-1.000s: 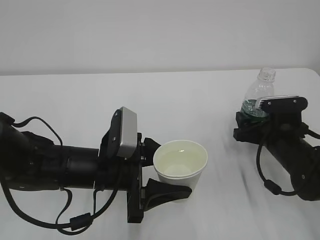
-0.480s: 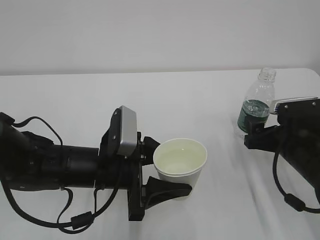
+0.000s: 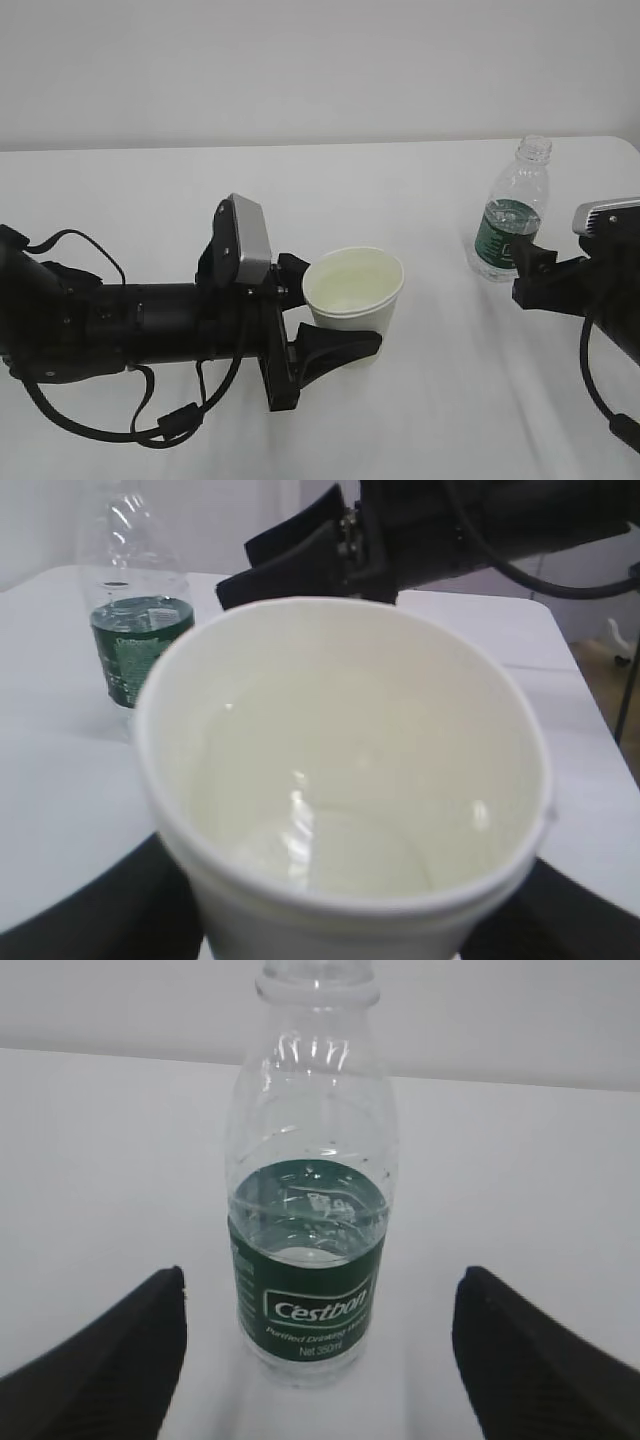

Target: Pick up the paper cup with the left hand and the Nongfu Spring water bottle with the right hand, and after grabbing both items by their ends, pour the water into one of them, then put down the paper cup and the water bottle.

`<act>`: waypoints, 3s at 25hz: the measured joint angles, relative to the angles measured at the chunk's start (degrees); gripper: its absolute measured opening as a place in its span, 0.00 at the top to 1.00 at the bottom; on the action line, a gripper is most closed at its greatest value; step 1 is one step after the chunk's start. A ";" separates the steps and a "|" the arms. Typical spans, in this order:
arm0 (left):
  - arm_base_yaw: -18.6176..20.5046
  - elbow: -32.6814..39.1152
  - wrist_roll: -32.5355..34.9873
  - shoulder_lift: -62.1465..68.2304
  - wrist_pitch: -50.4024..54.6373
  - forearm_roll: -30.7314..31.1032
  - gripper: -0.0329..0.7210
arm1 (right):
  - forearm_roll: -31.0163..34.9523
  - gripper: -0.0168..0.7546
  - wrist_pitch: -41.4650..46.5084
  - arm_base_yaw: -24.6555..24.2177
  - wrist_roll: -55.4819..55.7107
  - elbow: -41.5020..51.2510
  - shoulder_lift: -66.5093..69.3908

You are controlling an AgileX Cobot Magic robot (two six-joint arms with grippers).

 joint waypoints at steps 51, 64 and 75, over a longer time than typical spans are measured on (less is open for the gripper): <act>19.90 0.10 8.88 0.00 3.15 -25.20 0.32 | 0.10 0.21 0.00 0.00 0.11 1.57 -0.78; 26.97 0.10 9.01 0.00 3.36 -28.84 0.32 | 0.10 0.21 0.00 0.00 0.21 1.57 -0.78; 27.80 0.11 12.17 0.00 3.24 -33.39 0.32 | 0.10 0.21 0.00 0.00 0.87 1.57 -0.78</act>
